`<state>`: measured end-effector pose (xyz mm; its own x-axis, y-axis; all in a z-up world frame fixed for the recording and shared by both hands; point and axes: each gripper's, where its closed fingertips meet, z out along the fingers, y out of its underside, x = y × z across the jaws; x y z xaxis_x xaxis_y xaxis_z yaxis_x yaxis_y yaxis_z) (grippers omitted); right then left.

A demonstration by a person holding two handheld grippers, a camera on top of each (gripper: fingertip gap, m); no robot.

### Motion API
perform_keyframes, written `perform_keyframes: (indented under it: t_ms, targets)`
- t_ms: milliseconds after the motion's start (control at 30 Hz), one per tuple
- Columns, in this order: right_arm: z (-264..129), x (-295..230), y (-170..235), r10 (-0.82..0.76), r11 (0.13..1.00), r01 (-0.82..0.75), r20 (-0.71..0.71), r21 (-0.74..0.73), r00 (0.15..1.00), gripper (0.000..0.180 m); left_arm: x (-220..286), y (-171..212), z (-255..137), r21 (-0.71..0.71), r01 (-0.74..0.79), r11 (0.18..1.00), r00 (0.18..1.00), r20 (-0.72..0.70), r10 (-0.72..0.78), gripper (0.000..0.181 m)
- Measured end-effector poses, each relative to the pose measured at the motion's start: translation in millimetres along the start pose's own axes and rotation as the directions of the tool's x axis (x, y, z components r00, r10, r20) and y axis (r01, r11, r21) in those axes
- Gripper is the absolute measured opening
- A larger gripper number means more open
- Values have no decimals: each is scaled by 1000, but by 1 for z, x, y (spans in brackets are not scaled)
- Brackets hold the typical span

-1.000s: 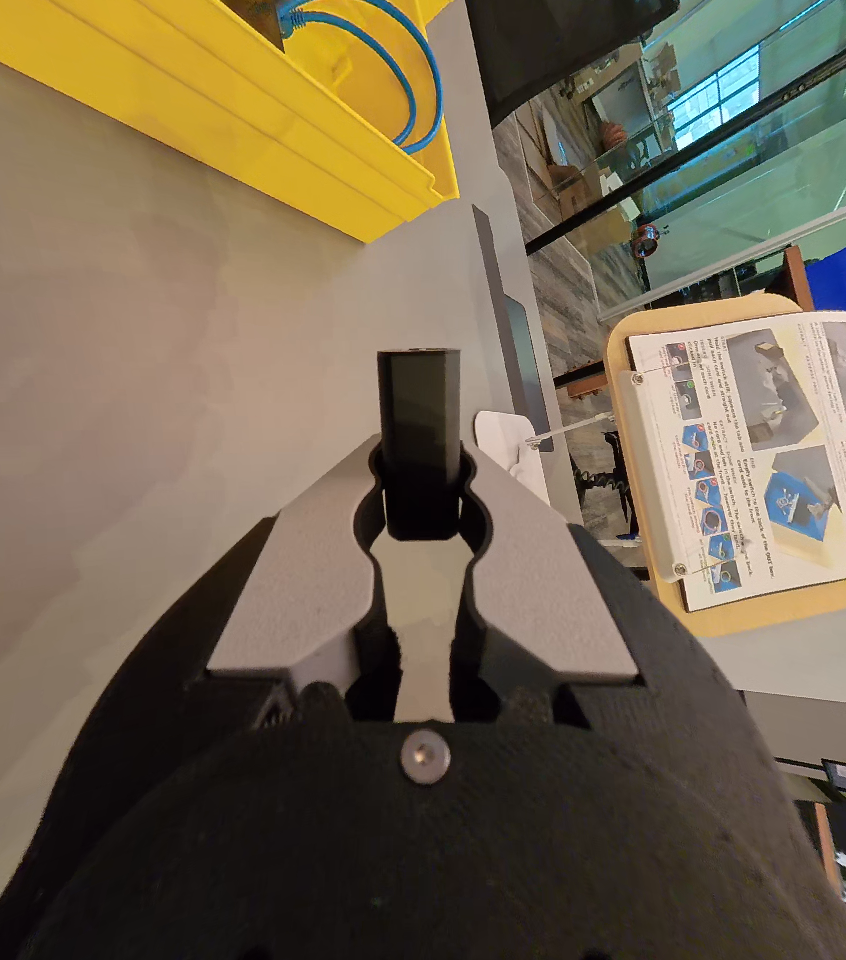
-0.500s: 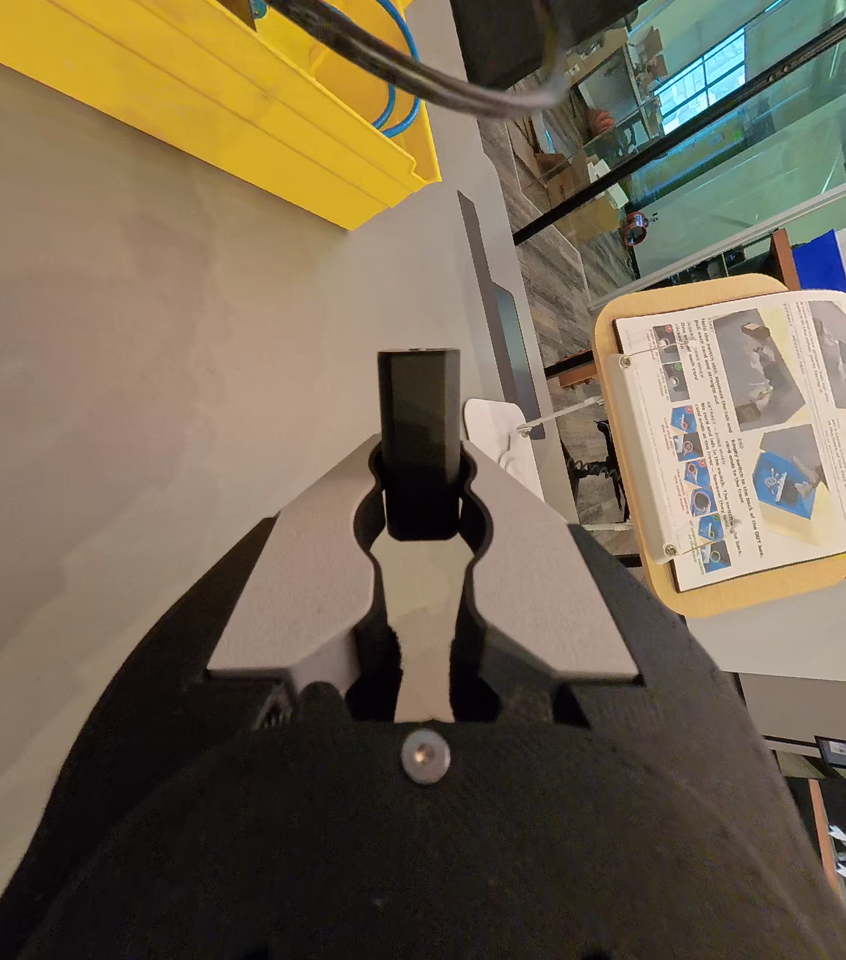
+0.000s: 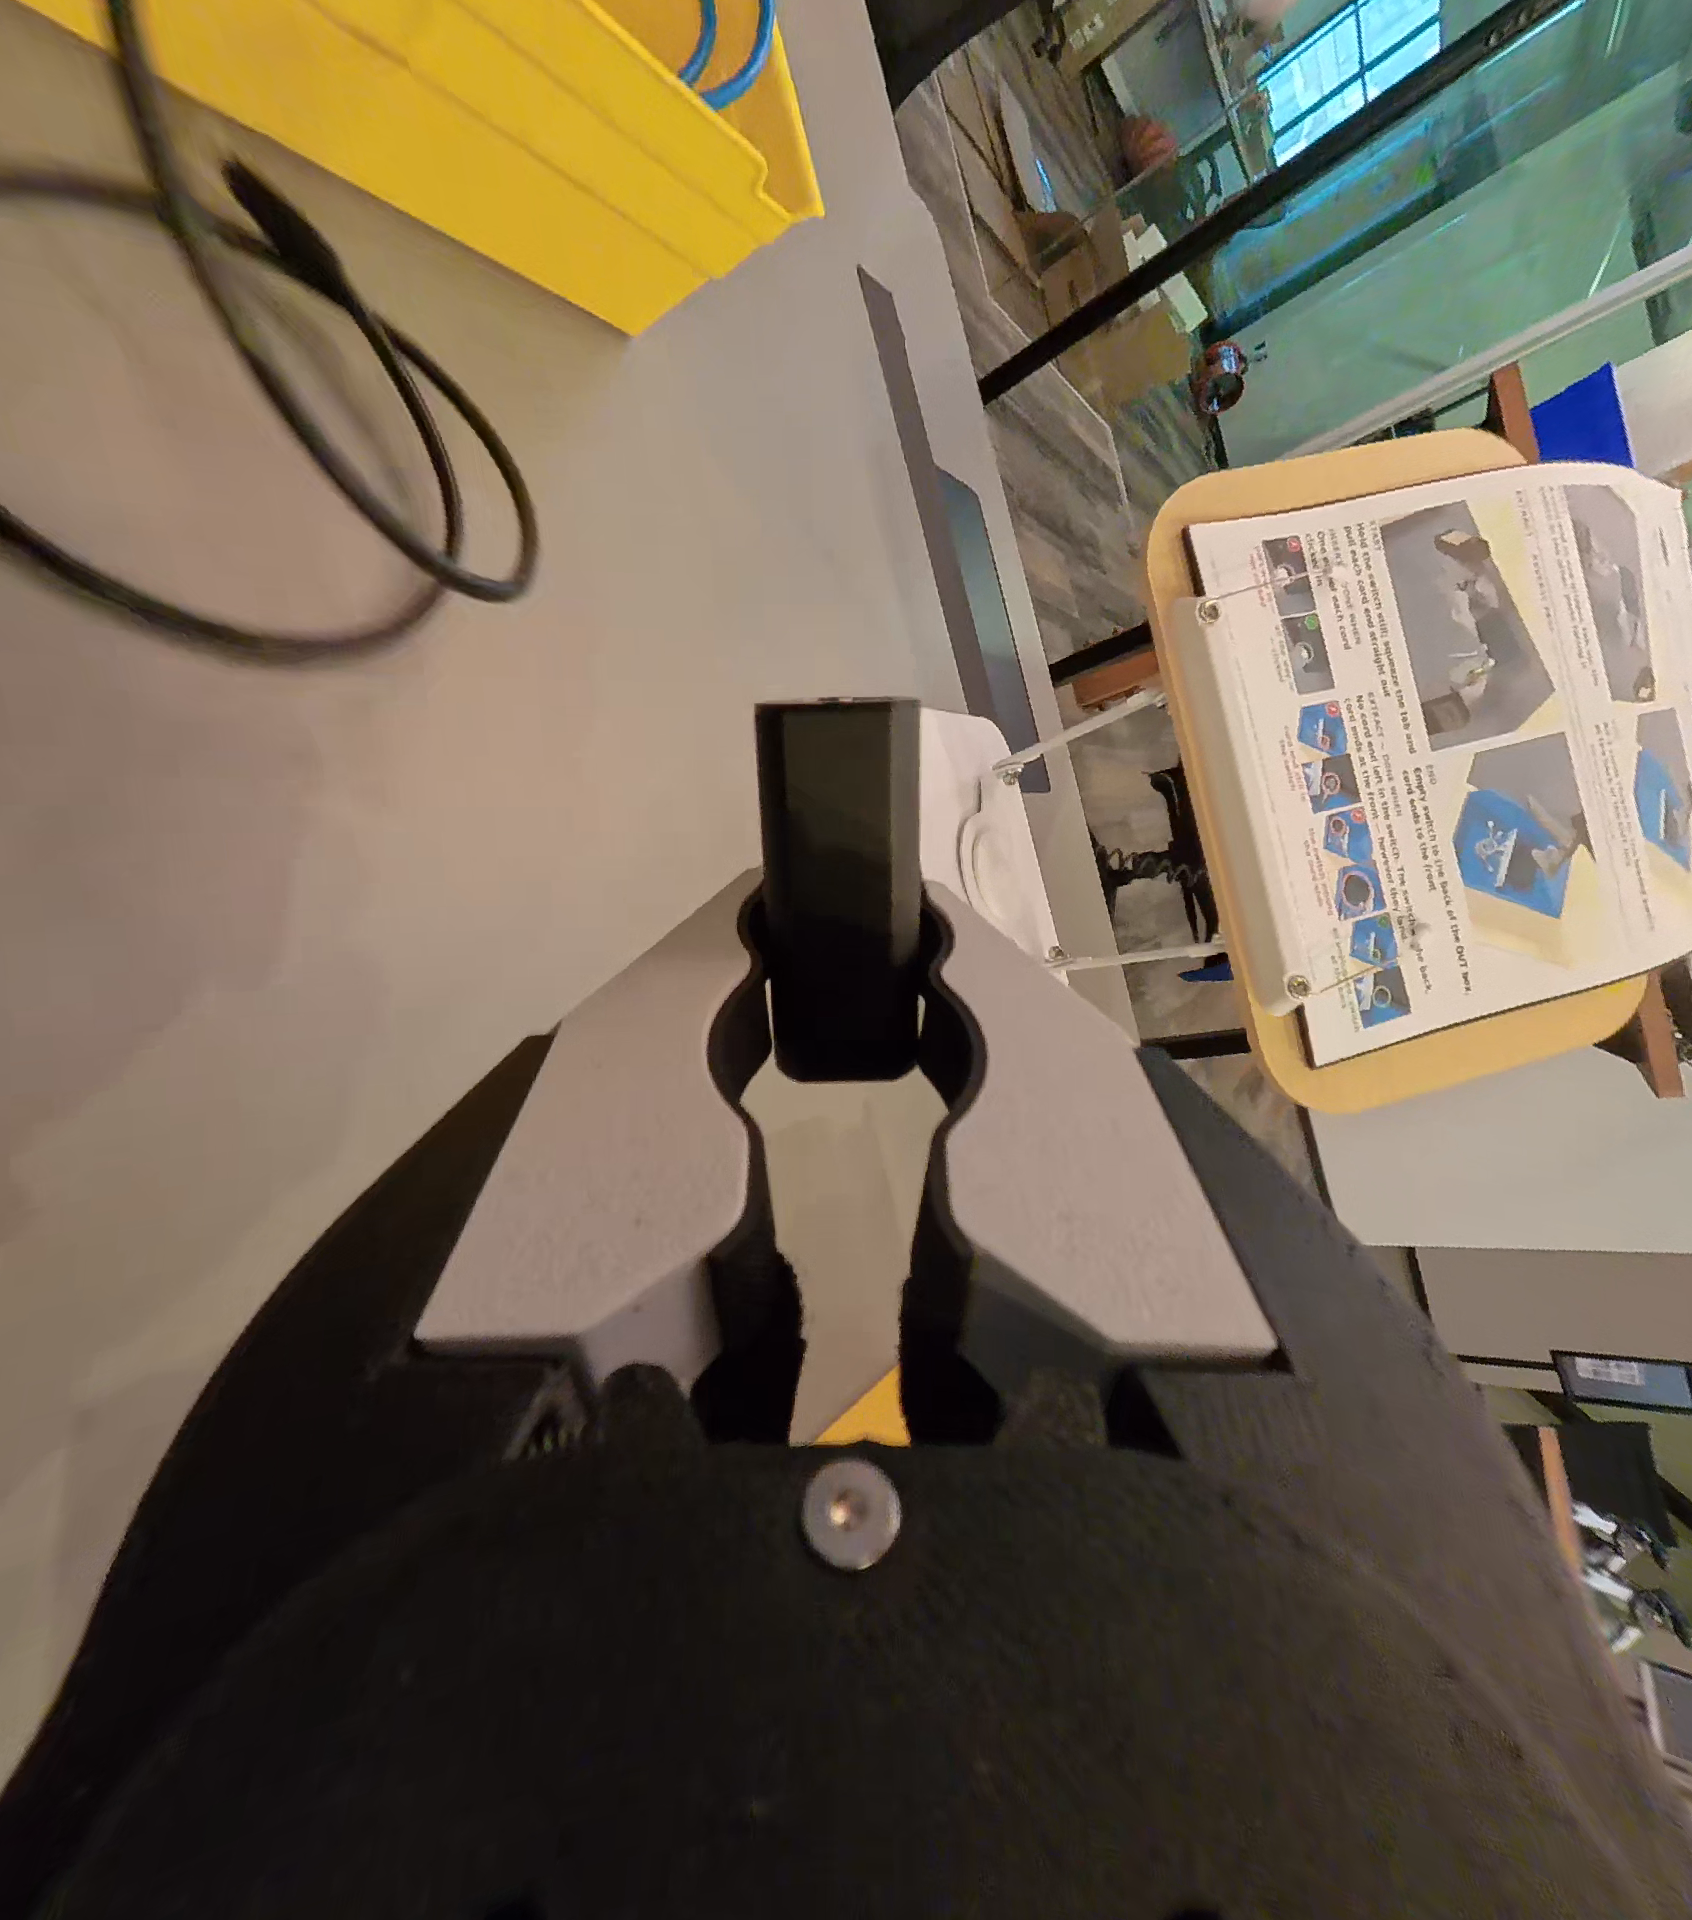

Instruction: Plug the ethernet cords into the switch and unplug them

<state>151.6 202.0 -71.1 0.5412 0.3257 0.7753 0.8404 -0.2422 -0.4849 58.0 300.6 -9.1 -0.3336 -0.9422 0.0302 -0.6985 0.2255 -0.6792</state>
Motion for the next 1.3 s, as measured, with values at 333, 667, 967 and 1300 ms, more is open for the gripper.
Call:
perform_keyframes:
  t_ms: [333,667,967,1300]
  targets:
    - [6,-5,4,-8,1000,9,18,-22,1000,22,23,67,99,-289,-37,957,989,-146,-6,8]
    - [2,-7,10,10,1000,-10,15,-18,1000,22,18,95,125,-460,-160,873,944,186,271,25]
    - [-4,-8,9,25,1000,-25,3,6,1000,22,14,132,138,-620,-209,756,709,436,554,20]
    - [-6,-7,8,41,999,-41,-2,23,999,22,3,145,150,-726,-236,646,623,397,674,9]
